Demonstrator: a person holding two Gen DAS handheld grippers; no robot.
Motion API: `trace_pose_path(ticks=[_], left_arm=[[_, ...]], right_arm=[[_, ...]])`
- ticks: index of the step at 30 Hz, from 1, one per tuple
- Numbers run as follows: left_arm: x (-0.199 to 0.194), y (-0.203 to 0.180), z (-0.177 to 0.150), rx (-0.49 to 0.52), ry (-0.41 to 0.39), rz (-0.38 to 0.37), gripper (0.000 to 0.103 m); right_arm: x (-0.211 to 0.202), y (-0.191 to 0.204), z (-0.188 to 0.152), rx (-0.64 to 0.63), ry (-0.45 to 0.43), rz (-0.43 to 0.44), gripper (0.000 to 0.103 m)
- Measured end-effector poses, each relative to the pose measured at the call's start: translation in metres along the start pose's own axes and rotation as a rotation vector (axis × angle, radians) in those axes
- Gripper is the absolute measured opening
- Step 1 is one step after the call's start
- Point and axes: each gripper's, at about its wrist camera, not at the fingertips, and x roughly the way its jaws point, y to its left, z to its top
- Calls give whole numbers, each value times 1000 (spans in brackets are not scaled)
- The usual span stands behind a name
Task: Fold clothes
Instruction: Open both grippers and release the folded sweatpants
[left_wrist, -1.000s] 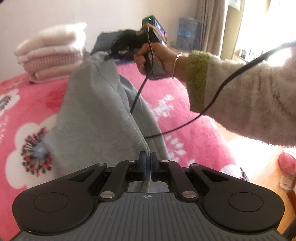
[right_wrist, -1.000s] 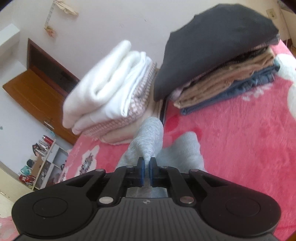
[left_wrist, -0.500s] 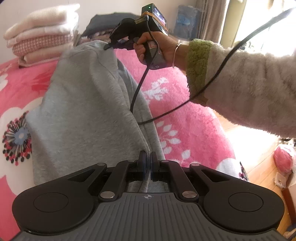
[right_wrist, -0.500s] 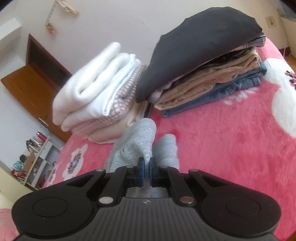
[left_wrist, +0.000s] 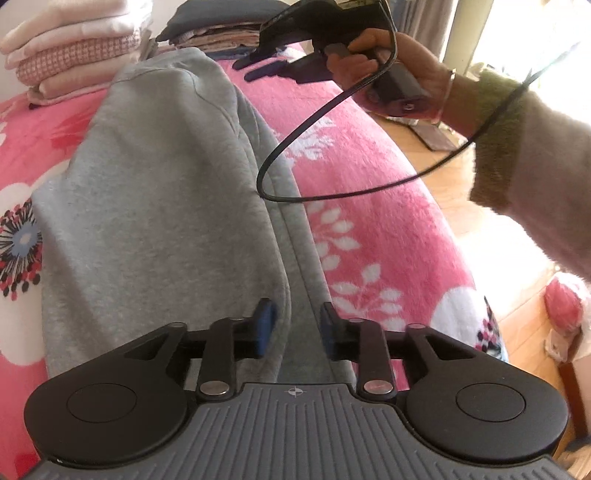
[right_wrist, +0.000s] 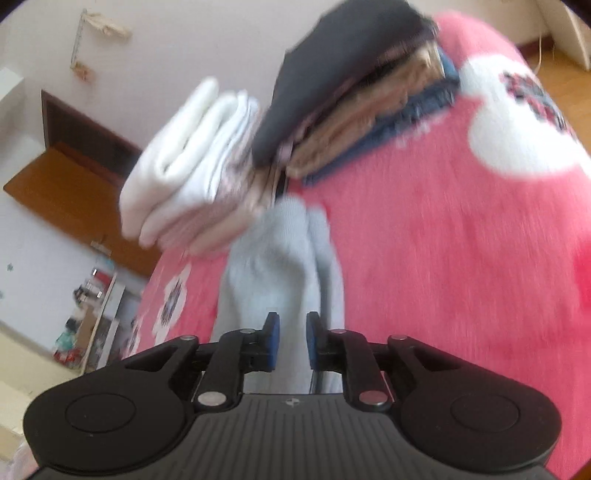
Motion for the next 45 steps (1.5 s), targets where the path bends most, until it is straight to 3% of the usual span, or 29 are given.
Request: trace_pose_path(ticks=[5,13,15,16,17,22,27,30,33,36,38,39,42,45], left_arm=[[0,-4,-7,55,16,38,33],[-9,12,-32,2,96,85,32],[-11,11,-38,16,84,96,27],[-13,11,-40,22,77,101,12],[-15,10,-41,23,69,100,8],[-28,6,-35,-30,36,98,5],[-18,-4,-37,5,61,93,5],[-18,-3,-38,10,59,84,5],[-12,-3,-40,21,78,84,5],[-8,-5,-40,31,89,79,10],[-8,-6,-39,33,91,63,20],[-7,-6,-39,32,91,53,21],[-7,-9,-41,28,83,49,26],[-7,-14,-41,33,83,49,33]], right_arm=[[6,-4,-23,42,84,-21,26],[20,-3,-43,92,168,-4,30],[19,0,-46,76,162,-13,25],[18,2,-47,65,157,-18,12],[15,5,-48,47,146,-24,11],[9,17,-53,-75,99,-110,6],[5,26,-59,-199,61,-216,6],[-1,27,-65,-203,20,-210,6],[-8,33,-69,-246,-12,-209,6],[-2,22,-70,-262,17,-242,5],[-12,24,-69,-261,-6,-248,14],[-20,28,-70,-275,-32,-273,27],[-42,46,-72,-363,-111,-314,29],[-50,70,-81,-503,-139,-217,28]])
